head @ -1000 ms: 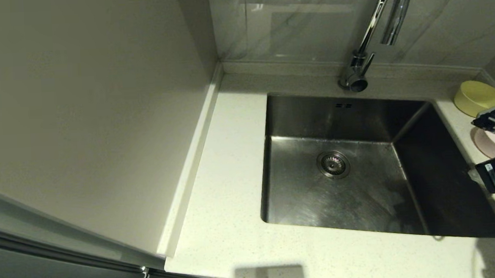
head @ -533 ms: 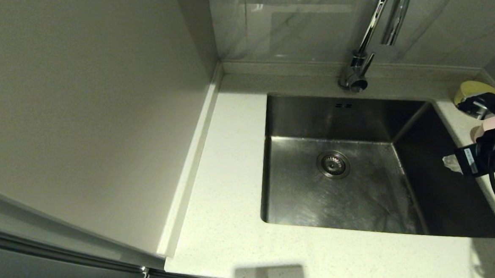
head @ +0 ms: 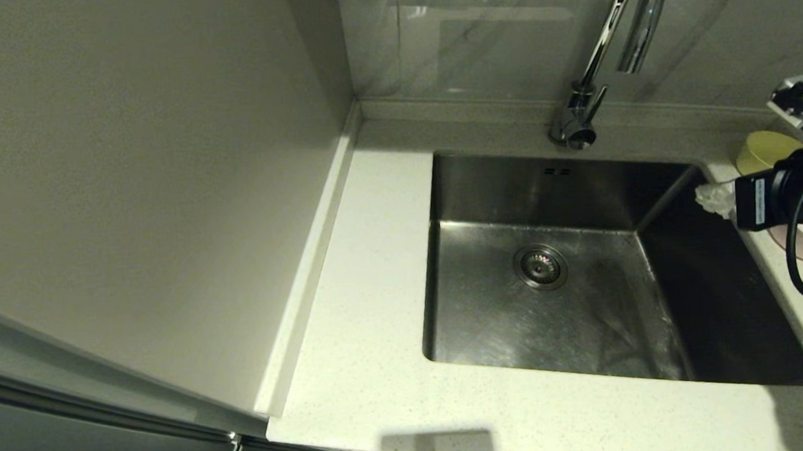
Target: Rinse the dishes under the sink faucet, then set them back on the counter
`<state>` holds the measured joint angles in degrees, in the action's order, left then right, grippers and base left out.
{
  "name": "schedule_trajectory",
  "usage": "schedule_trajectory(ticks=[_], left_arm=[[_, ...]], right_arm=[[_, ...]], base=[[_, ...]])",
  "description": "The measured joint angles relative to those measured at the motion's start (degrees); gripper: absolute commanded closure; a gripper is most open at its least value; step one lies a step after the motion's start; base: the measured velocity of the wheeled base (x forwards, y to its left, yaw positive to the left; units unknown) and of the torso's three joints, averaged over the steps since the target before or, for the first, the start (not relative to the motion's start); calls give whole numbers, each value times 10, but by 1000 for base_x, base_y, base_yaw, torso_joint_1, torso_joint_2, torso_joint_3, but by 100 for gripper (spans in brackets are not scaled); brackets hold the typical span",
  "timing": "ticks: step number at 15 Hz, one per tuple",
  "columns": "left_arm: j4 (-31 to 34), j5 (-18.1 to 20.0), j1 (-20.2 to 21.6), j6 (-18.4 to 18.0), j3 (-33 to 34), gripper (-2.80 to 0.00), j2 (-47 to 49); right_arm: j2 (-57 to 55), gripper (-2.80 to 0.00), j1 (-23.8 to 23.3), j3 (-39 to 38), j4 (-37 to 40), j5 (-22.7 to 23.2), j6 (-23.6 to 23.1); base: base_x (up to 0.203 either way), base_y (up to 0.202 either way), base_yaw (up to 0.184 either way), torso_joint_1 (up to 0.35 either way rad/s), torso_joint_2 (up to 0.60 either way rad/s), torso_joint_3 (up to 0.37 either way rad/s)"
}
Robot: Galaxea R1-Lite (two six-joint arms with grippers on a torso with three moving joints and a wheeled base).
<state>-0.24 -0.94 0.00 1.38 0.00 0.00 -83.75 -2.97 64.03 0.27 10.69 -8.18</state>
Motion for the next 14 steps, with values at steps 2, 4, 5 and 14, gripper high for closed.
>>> schedule_trajectory(ticks=[2,4,5,14], left_arm=[[0,0,0,0,0,0,0],[0,0,0,0,0,0,0],[0,0,0,0,0,0,0],[0,0,0,0,0,0,0]], right_arm=[[0,0,4,10,-74,73,75],[-16,0,4,27,-154,124,137],[-27,0,4,36,-181,128,147],[-50,0,-66,55,-436,92,80]], base=[[0,0,0,0,0,0],[0,0,0,0,0,0],[0,0,0,0,0,0],[0,0,0,0,0,0]])
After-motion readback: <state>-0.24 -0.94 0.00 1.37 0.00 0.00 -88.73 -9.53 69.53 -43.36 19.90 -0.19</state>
